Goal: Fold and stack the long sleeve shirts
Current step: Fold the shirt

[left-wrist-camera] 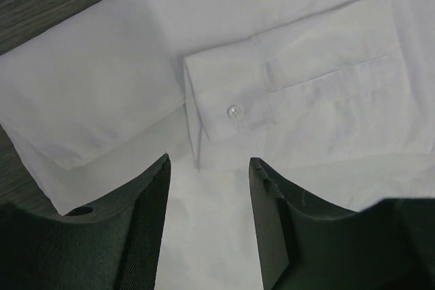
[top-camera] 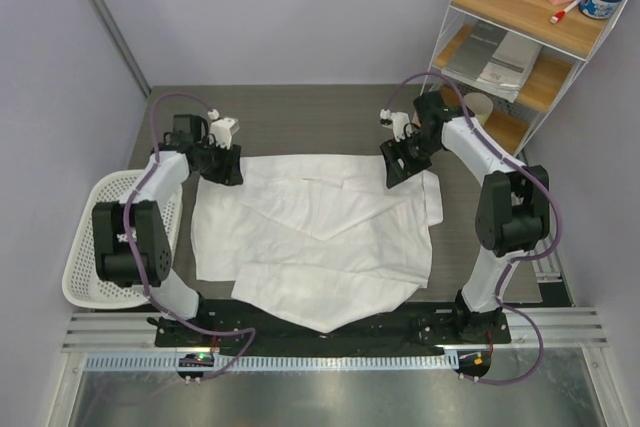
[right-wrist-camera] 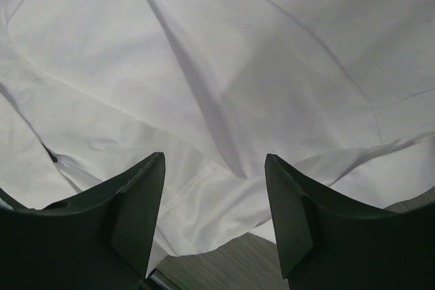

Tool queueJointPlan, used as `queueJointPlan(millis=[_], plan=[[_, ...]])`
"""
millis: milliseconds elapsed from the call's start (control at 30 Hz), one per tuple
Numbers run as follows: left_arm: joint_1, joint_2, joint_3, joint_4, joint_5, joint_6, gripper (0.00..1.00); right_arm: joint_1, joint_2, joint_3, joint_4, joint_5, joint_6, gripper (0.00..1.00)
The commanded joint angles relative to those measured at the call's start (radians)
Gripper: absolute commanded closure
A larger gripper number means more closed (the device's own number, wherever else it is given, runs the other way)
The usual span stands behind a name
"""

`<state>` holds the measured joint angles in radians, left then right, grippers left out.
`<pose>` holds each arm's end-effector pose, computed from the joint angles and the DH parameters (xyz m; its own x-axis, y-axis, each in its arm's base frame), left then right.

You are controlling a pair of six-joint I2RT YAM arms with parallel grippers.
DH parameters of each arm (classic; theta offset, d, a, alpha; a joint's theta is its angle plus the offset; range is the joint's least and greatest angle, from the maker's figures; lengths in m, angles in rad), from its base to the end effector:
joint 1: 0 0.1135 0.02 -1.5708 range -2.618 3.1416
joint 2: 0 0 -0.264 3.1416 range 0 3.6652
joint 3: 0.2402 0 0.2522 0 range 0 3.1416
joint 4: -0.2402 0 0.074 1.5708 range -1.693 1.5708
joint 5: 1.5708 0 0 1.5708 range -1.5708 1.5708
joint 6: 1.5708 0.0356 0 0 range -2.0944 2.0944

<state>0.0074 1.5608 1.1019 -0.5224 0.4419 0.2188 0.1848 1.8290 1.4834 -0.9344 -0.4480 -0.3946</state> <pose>0.3227 -0.0128 0.2345 -0.7612 0.1906 -0.6199 0.4060 0.8854 -0.2263 0.3595 0.0829 0.2406 -0.7587 -0.4943 -0.4242 -0.6276 0.7292 0.2729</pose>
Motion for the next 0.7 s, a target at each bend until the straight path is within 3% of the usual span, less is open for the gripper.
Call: queueJointPlan(millis=[0, 267, 667], plan=[[-0.035, 0.143, 0.124, -0.068, -0.037, 0.077, 0.5, 0.004, 0.03, 0.041, -0.004, 0.037, -0.02, 0.34], [-0.052, 0.318, 0.295, -0.126, 0.014, 0.151, 0.51, 0.004, 0.073, 0.069, -0.015, 0.045, -0.006, 0.34], [-0.061, 0.41, 0.342, -0.094, 0.02, 0.145, 0.52, 0.004, 0.107, 0.129, -0.053, 0.046, -0.01, 0.31]])
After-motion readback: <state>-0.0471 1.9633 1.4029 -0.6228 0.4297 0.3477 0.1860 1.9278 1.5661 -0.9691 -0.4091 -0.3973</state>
